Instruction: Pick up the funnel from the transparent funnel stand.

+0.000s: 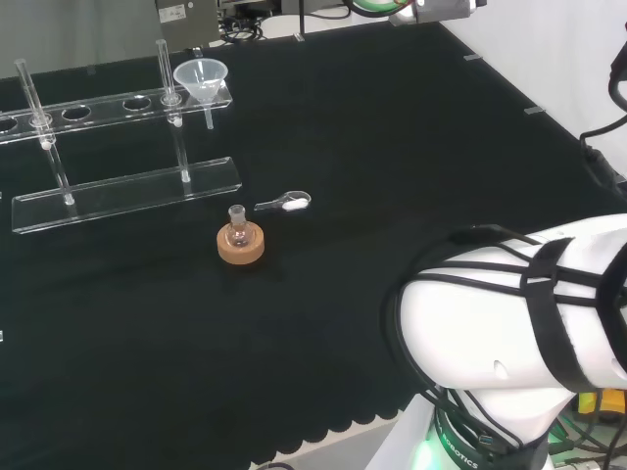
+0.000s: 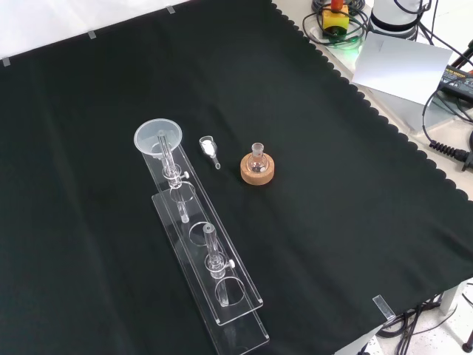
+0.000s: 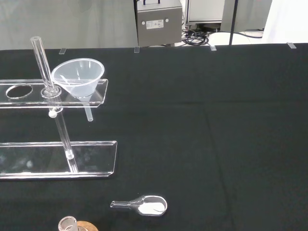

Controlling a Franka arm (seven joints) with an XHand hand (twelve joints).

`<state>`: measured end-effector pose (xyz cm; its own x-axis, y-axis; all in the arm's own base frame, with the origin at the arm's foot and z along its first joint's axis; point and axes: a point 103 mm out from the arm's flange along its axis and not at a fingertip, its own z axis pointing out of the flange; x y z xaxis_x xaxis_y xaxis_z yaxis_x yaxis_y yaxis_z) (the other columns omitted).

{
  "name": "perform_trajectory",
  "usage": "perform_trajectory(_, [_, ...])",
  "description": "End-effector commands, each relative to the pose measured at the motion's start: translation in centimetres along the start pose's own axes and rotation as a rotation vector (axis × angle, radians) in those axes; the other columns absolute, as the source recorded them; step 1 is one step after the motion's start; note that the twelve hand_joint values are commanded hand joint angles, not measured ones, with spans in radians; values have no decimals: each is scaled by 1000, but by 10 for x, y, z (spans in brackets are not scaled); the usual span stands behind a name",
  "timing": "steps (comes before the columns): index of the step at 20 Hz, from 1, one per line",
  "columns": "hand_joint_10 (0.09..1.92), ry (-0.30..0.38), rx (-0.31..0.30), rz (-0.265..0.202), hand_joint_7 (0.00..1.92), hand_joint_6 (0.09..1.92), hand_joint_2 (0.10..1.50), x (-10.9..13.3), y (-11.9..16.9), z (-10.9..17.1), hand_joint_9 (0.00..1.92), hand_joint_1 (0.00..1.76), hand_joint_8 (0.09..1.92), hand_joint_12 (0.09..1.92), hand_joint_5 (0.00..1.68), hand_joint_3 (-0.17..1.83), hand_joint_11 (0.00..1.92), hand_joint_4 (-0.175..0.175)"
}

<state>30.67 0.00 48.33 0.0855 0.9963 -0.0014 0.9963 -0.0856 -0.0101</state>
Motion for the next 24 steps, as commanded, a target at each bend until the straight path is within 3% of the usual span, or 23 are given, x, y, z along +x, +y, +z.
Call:
perform_trajectory(1, [644,-8,-9,0,14,152,1106,-1,0,0,138,0,422,1299,113,563,38,-6])
perform_trajectory(2, [643,13,-8,2,7,103,1137,-16,2,0,136,0,429,1334,131,505,19,-6])
perform_trajectory(4, [642,12,-9,0,1,87,1166,-23,3,-1,135,0,436,1363,150,448,4,-6])
perform_trajectory(12, [642,-6,2,19,0,87,1178,-9,9,4,136,0,439,1373,161,423,0,-7])
perform_trajectory(18, [643,-10,5,62,2,87,1178,-18,29,14,139,0,442,1374,168,417,0,-8])
perform_trajectory(24, [663,-51,12,27,70,87,1173,-14,63,38,200,7,491,1385,203,383,14,-15])
